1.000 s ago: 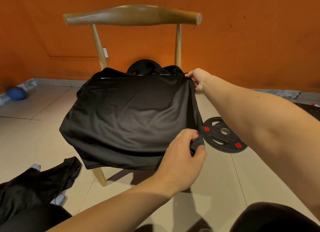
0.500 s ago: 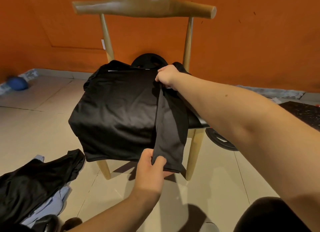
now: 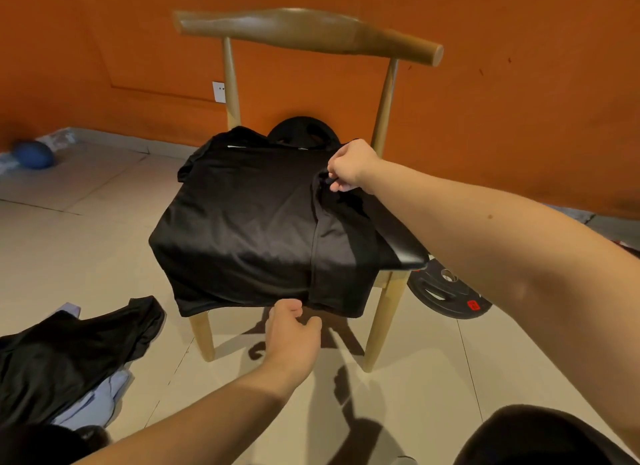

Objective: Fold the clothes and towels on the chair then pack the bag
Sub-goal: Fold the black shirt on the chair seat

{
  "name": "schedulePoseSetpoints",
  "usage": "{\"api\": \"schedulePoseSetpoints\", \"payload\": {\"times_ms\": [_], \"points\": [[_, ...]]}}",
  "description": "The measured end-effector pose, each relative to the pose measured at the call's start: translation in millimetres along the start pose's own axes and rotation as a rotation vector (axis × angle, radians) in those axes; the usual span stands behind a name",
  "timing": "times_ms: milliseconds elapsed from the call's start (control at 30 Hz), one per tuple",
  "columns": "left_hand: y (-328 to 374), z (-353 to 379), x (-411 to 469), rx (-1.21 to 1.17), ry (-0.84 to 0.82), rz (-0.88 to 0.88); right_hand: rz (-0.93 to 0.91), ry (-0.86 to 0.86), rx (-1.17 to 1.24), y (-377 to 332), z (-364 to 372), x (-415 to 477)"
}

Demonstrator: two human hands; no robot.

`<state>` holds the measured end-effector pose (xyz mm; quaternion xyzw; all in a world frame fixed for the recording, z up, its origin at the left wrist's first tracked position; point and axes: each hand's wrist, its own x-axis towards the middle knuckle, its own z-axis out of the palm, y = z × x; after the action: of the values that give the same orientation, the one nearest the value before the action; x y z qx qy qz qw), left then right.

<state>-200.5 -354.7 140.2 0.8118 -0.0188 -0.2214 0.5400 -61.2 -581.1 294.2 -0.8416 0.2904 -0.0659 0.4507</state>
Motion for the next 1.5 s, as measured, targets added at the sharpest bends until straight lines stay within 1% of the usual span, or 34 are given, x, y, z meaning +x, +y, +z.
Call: {"api": "schedulePoseSetpoints", "payload": {"times_ms": [67,167,267,367,467,533,600,700,767,833,867,900,933,1000,1033,1100,1167,1233,1300,1400,1433,1500], "points": [[18,-3,4,-0.012,0.044,0.129,0.006,0.058,-0.009,3,-15,1],[56,-11,14,0.013,0.072,0.306,0.069,0.200,-0.036,14,-43,5],[100,-15,37,0.056,0.074,0.398,0.110,0.255,-0.168,31,-64,7],[141,-13,77,0.120,0.114,0.434,0.138,0.265,-0.227,49,-75,19],[174,-8,122,0.200,0.117,0.466,0.180,0.276,-0.217,62,-76,39],[189,-2,151,0.288,0.121,0.506,0.240,0.240,-0.212,72,-75,61],[201,6,178,0.413,0.117,0.565,0.289,0.191,-0.146,78,-73,77],[215,19,208,0.630,0.043,0.645,0.344,0.170,0.005,85,-73,100],[223,29,222,0.744,-0.039,0.674,0.357,0.184,-0.078,90,-76,114],[229,38,235,0.831,-0.094,0.694,0.320,0.213,-0.238,89,-81,124],[231,42,241,0.863,-0.112,0.703,0.295,0.224,-0.267,86,-84,130],[233,46,246,0.886,-0.118,0.716,0.259,0.224,-0.257,83,-86,135],[235,48,249,0.902,-0.129,0.710,0.224,0.214,-0.194,76,-88,138],[240,52,254,0.870,-0.172,0.670,0.177,0.157,0.040,61,-91,143],[244,54,256,0.813,-0.187,0.649,0.180,0.112,0.191,51,-92,147],[250,55,262,0.672,-0.235,0.599,0.188,0.026,0.450,31,-90,154],[254,53,269,0.478,-0.265,0.581,0.180,-0.039,0.607,12,-85,163],[259,47,273,0.283,-0.248,0.562,0.161,-0.077,0.653,-4,-77,174],[266,39,279,0.125,-0.145,0.540,0.142,-0.115,0.642,-17,-69,184],[274,25,291,-0.027,-0.022,0.527,0.106,-0.189,0.617,-30,-62,191],[275,22,295,-0.071,0.004,0.497,0.082,-0.165,0.605,-32,-61,195],[272,16,305,-0.164,0.032,0.412,0.022,0.002,0.521,-28,-59,205]]}}
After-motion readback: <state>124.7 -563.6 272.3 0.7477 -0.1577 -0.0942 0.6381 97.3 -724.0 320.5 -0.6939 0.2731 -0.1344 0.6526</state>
